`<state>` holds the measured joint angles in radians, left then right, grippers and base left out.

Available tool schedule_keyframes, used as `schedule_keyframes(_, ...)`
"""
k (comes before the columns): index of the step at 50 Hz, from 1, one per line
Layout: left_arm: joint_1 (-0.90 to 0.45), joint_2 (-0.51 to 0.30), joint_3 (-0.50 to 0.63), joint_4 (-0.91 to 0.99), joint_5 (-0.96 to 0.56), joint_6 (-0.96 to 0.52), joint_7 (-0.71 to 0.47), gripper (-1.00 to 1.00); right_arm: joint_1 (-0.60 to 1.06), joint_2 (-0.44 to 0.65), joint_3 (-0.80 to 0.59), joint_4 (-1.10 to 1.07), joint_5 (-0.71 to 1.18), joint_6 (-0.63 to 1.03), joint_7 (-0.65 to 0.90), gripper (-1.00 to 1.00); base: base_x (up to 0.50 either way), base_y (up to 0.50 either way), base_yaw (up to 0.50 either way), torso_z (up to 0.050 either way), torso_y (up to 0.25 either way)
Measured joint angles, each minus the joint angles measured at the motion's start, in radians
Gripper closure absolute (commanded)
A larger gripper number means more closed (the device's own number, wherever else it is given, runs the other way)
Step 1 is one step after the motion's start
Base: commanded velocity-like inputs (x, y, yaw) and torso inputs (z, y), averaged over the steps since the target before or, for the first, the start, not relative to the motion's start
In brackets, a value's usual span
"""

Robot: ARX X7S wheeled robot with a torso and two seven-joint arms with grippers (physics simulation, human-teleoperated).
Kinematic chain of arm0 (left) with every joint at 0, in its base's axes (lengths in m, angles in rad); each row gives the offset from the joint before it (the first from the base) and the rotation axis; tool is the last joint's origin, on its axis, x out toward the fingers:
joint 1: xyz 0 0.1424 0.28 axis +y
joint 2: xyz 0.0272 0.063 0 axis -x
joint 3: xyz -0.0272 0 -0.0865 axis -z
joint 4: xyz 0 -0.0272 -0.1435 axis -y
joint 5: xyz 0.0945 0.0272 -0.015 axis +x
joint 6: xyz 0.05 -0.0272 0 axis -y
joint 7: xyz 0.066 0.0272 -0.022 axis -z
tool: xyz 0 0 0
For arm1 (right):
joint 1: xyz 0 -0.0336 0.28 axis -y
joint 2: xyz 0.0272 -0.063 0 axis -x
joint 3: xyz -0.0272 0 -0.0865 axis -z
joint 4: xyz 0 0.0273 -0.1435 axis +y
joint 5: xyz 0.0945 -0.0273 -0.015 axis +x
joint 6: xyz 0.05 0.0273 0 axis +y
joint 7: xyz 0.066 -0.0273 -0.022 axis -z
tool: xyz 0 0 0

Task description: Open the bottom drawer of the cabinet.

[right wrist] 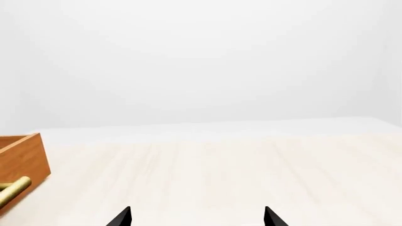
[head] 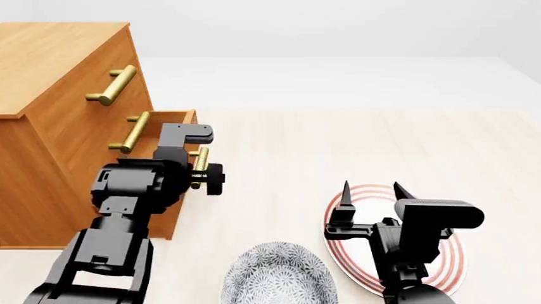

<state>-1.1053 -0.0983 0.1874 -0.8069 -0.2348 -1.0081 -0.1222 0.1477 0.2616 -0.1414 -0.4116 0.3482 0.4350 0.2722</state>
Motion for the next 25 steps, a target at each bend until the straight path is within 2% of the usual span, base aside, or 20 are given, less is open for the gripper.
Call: schedule_keyframes(25,0.052,0.001,0.037,0.185,-0.078,-0.132,0.122,-1.00,0.003,0.008,-0.008,0.000,0.008,-0.002,0.009,-1.00,0.00,0.00,0.00,0.000,0.000)
